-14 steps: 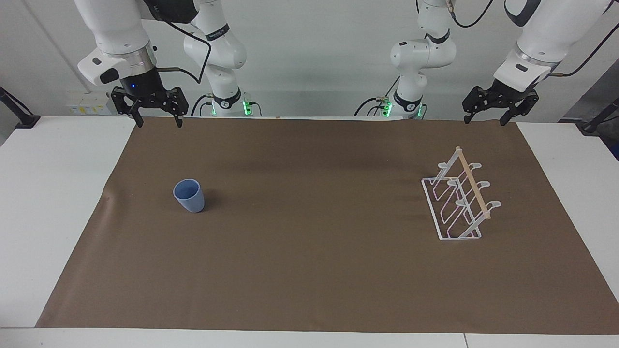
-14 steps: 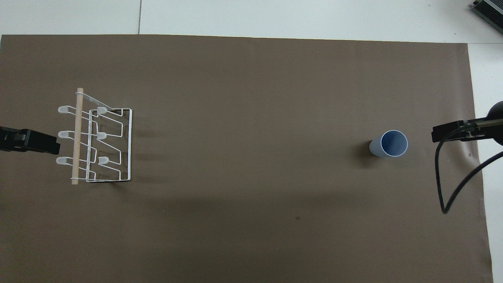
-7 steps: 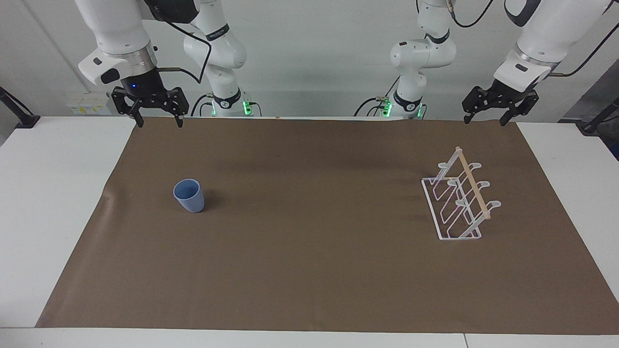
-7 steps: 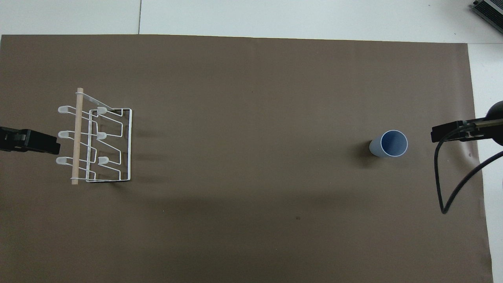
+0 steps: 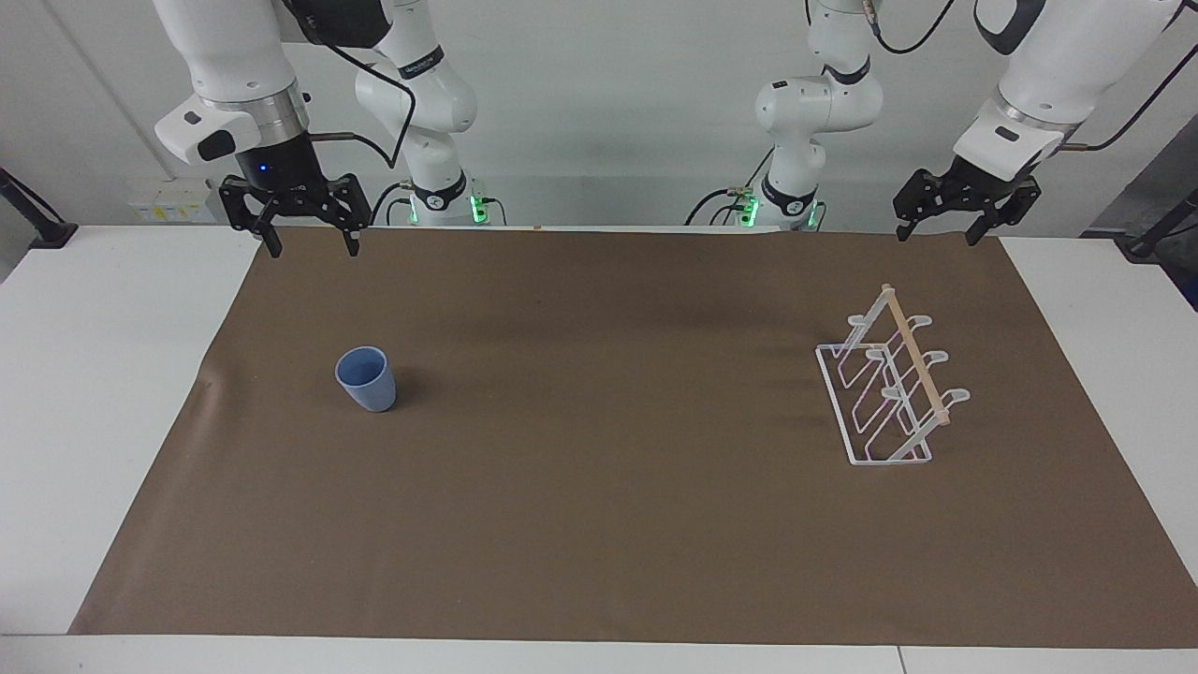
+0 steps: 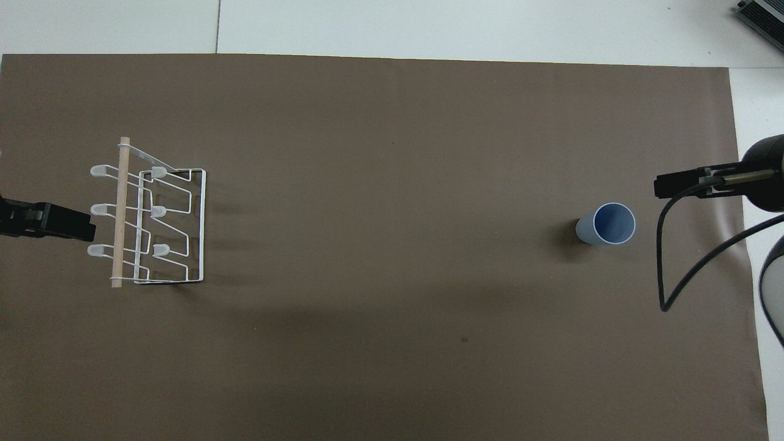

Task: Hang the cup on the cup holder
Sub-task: 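Move the right gripper down over the light blue cup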

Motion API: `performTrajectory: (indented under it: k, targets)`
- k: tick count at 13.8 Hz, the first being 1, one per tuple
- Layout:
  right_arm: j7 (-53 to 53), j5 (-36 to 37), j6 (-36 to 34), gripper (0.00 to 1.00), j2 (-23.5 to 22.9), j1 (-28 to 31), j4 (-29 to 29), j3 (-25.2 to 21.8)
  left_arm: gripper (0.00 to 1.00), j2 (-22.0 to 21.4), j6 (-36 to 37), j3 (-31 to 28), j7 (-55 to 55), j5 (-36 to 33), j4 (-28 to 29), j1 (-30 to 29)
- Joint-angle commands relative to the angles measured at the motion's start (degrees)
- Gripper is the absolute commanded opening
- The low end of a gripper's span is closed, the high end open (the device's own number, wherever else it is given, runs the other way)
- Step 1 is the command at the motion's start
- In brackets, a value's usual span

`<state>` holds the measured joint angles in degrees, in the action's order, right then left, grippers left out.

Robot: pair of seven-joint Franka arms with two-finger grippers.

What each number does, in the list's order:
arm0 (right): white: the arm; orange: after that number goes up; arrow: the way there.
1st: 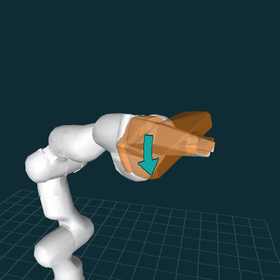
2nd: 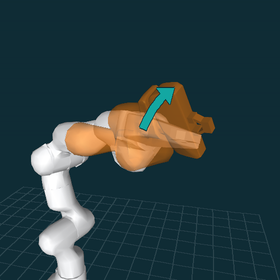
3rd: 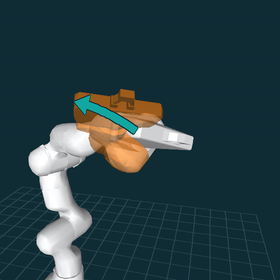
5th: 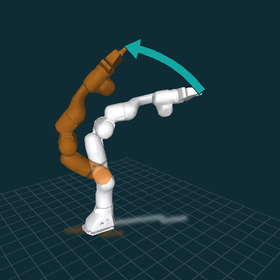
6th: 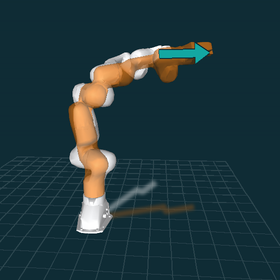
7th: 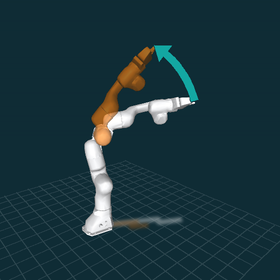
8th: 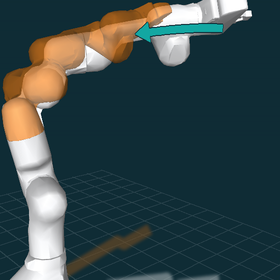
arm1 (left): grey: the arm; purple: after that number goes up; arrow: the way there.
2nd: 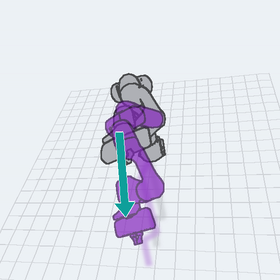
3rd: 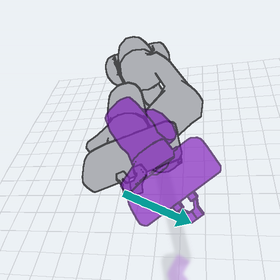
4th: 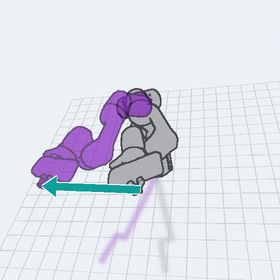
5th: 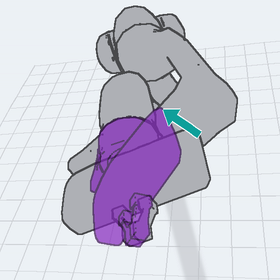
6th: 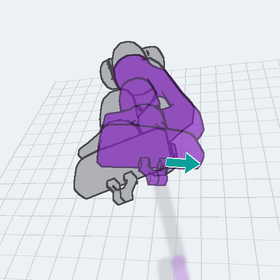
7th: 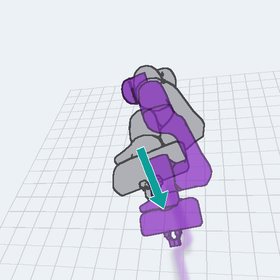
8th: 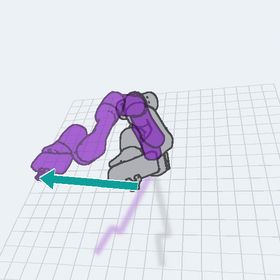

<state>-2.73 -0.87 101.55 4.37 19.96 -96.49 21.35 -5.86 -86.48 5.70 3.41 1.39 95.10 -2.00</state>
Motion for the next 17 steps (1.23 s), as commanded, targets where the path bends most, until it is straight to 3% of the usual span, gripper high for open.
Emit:
performTrajectory:
  k: [1, 7, 10, 15, 17]
  targets:
    - [0.6, -3.1, 4.8, 1.00, 1.8, -1.0, -5.9, 0.3, 1.00, -2.3, -1.9, 0.0, 0.1, -0.7, 2.9, -0.2]
    - [0.7, -3.1, 18.1, 1.00, 0.7, -2.6, -15.6, 0.3, 1.00, -2.3, -2.2, 0.0, 0.1, -0.7, 3.2, -0.2]
    - [0.4, -3.1, 23.1, 1.00, -2.6, -2.7, -17.3, 0.3, 1.00, -2.5, -2.2, 0.0, 0.1, -0.6, 3.7, -0.2]
    - [0.4, -2.6, 31.1, 1.00, -12.4, -4.4, -17.9, 0.3, 1.00, -2.6, -2.2, 0.0, 0.1, -0.7, 3.8, -0.2]
    - [0.6, -2.2, 33.4, 1.00, -13.2, -5.2, -19.4, 0.3, 1.00, -2.6, -2.2, 0.0, 0.1, -0.6, 3.8, -0.2]
